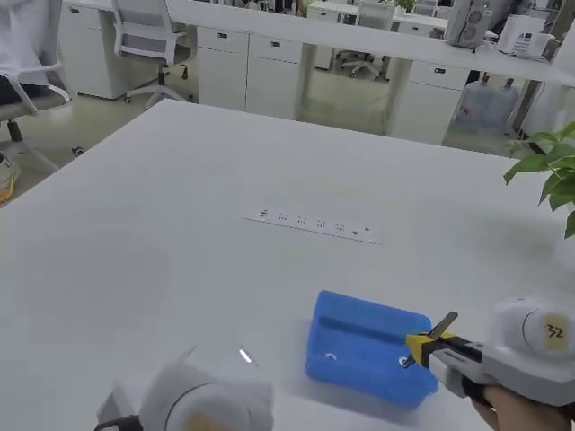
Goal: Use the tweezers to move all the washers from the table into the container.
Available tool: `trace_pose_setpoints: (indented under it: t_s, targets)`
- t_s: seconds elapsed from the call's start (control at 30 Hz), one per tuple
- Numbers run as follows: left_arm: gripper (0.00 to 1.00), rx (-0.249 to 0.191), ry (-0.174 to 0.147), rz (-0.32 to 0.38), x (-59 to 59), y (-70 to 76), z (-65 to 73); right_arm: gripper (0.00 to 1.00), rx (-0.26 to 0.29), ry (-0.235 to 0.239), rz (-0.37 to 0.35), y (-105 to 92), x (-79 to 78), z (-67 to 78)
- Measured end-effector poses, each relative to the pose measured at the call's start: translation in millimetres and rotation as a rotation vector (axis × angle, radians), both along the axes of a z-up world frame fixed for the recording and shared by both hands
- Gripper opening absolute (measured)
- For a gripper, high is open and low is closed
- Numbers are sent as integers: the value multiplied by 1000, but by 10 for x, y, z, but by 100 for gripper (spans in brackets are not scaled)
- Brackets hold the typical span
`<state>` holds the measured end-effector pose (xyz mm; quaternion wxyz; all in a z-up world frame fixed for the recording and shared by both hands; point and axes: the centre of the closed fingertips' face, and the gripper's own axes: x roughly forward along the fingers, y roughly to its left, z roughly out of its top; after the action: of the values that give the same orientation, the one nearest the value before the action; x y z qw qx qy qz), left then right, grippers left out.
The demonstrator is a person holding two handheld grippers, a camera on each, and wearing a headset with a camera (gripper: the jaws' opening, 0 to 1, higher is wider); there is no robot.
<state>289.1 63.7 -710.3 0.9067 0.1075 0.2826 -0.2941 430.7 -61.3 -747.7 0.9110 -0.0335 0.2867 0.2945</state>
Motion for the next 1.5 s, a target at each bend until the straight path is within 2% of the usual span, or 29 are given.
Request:
trace_pose_setpoints:
  t_s: [0.13,0.33,0.47,0.67,0.83,0.9,0.97,1.07,1.1,1.17,1.27,1.3,1.33,1.37,1.43,1.5]
  targets:
    - [93,4,3,-8,13,-13,1,4,-3,29,-4,16,-6,-109]
    - [91,3,4,-19,13,-50,3,4,-43,52,8,3,7,-236]
    - [91,11,1,-22,1,-66,4,4,-48,69,13,10,7,-277]
    - [89,14,0,-27,-1,-63,6,4,-102,65,43,48,-13,-337]
    - [86,8,-24,-33,22,-76,97,5,-101,81,37,48,-35,-352]
    - [84,1,-40,-38,49,-93,160,5,-93,53,30,36,-41,-267]
    - [79,-16,-54,-47,75,-123,221,5,-72,44,20,39,-57,-180]
    - [71,-63,-63,-70,120,-205,331,5,-57,1,11,42,-128,1]
    - [69,-80,-80,-96,142,-263,410,5,-73,-40,26,58,-171,95]
    - [62,-87,-98,-110,163,-302,492,5,-101,-96,56,96,-276,233]
    - [52,-113,-119,-145,188,-400,616,5,-140,-161,81,131,-421,391]
    - [48,-122,-120,-155,191,-434,641,5,-167,-220,99,145,-460,477]
    - [46,-131,-127,-171,195,-486,681,5,-180,-229,116,160,-499,495]
    - [42,-138,-133,-180,198,-521,709,5,-181,-217,121,175,-547,494]
    - [35,-159,-135,-209,184,-623,770,5,-168,-210,128,212,-647,511]
    - [30,-169,-137,-237,171,-726,809,5,-182,-220,152,251,-741,506]
